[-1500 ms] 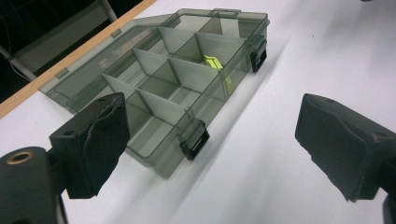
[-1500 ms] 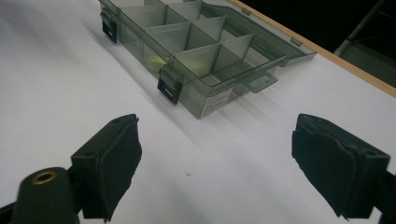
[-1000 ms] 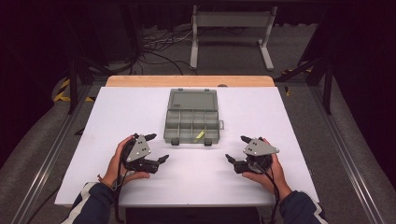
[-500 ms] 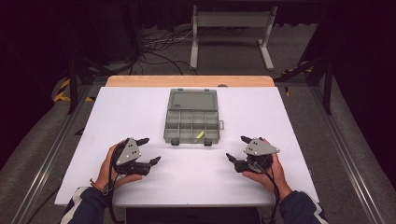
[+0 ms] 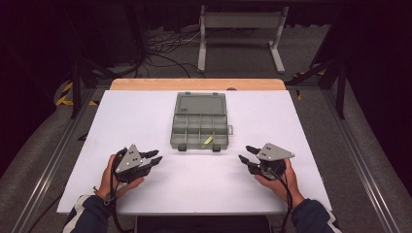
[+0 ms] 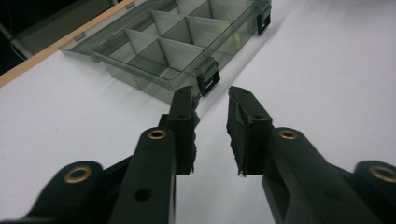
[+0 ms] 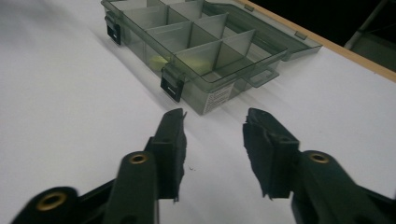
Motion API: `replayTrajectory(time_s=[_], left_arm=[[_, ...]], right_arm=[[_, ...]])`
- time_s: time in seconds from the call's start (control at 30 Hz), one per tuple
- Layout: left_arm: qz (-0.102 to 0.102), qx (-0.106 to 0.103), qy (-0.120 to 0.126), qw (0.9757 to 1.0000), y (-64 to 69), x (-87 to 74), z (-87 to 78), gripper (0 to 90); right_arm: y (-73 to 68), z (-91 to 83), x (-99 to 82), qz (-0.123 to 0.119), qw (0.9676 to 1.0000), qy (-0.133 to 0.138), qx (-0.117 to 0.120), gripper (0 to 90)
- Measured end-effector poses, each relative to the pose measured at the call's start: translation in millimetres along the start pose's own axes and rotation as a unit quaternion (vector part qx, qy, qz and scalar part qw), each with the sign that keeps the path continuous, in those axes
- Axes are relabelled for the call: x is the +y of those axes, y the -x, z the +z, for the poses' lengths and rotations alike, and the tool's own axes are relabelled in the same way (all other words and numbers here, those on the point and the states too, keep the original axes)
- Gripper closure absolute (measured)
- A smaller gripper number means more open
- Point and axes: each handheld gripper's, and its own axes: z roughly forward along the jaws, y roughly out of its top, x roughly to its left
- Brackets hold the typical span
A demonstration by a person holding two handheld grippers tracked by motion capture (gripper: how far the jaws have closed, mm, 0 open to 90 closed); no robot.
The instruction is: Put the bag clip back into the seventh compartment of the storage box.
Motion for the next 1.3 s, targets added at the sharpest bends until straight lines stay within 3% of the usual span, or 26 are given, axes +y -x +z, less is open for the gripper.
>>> replayTrajectory(time_s=[0.1,0.23,0.4,0.6,0.7,0.83,0.9,1.03,1.17,1.3], left_arm=[[-0.006,0.005,-0.003,1.0,-1.7,-0.3,1.2,80.6],[-0.011,-0.004,-0.004,0.9999,-4.4,-1.2,4.5,87.4],[-0.003,-0.011,-0.011,0.9999,-5.8,0.3,9.8,89.3],[-0.006,-0.019,-0.015,0.9997,-6.2,2.2,16.1,89.4],[0.001,-0.01,-0.025,0.9996,-5.4,3.8,20.2,89.4],[-0.005,-0.003,-0.038,0.9992,-7.7,1.1,25.5,89.5],[0.01,0.002,-0.045,0.9989,-5.8,2.8,26.5,89.5],[0.008,0.005,-0.046,0.9989,-6.7,4.8,27.4,89.5],[0.023,-0.002,-0.053,0.9983,-9.2,10.1,33.9,89.5],[0.03,-0.003,-0.044,0.9986,-14.0,17.2,34.1,89.5]], right_arm=[[1.1,3.5,0.3,0.012,0.9998,-0.005,0.013,70.2],[-0.7,8.8,1.4,0.017,0.9995,-0.019,0.019,81.5],[2.4,10.3,-0.4,0.026,0.999,-0.031,0.021,89.0],[6.6,10.0,-3.6,0.03,0.9985,-0.038,0.025,90.0],[8.6,11.0,-4.0,0.031,0.9981,-0.046,0.024,90.0],[11.8,10.3,-4.3,0.031,0.9979,-0.053,0.021,90.0],[13.8,8.0,-2.6,0.035,0.9979,-0.051,0.019,90.0],[17.9,6.3,1.7,0.036,0.998,-0.049,0.018,90.0],[28.2,8.8,5.1,0.044,0.9975,-0.052,0.02,90.0],[35.2,12.2,8.8,0.048,0.9971,-0.056,0.019,90.0]])
